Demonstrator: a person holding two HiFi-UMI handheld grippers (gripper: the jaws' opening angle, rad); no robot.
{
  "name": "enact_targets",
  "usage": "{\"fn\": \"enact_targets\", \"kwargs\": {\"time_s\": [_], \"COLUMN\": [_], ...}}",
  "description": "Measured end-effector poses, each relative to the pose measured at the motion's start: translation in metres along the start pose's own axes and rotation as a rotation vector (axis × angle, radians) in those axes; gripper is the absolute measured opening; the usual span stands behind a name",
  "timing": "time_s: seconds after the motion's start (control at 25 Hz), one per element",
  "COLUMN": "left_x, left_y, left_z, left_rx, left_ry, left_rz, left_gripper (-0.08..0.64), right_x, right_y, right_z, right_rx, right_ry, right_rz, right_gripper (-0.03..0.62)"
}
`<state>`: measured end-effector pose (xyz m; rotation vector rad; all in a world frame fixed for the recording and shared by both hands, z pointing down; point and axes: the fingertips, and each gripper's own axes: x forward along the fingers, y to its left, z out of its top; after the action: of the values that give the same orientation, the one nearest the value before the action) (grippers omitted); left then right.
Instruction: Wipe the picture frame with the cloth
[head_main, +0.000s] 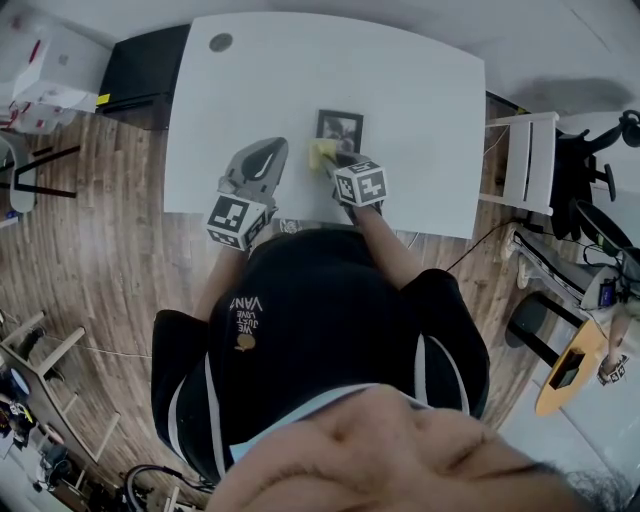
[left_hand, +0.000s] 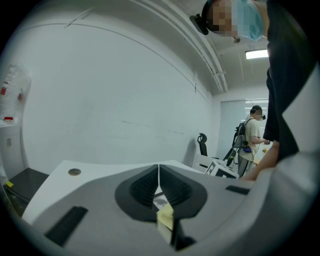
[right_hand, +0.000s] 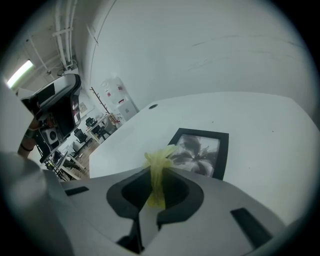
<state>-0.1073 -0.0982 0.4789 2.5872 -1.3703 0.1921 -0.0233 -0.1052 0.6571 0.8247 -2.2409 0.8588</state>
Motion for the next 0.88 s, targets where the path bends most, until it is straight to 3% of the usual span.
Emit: {"fn": "enact_targets", "kwargs": {"time_s": [0.88], "left_x": [0.044], "left_y": [-0.034], "left_z": [0.003], "left_rx": [0.022], "left_ry": [0.016], "left_rz": [-0.133], "left_gripper": [0.017], "right_x": [-0.059], "right_y": [-0.066], "right_z": [-0.027], "right_rx": [0.082], "right_ry": [-0.024], "right_rz": [-0.140], "right_gripper": [0.044]}}
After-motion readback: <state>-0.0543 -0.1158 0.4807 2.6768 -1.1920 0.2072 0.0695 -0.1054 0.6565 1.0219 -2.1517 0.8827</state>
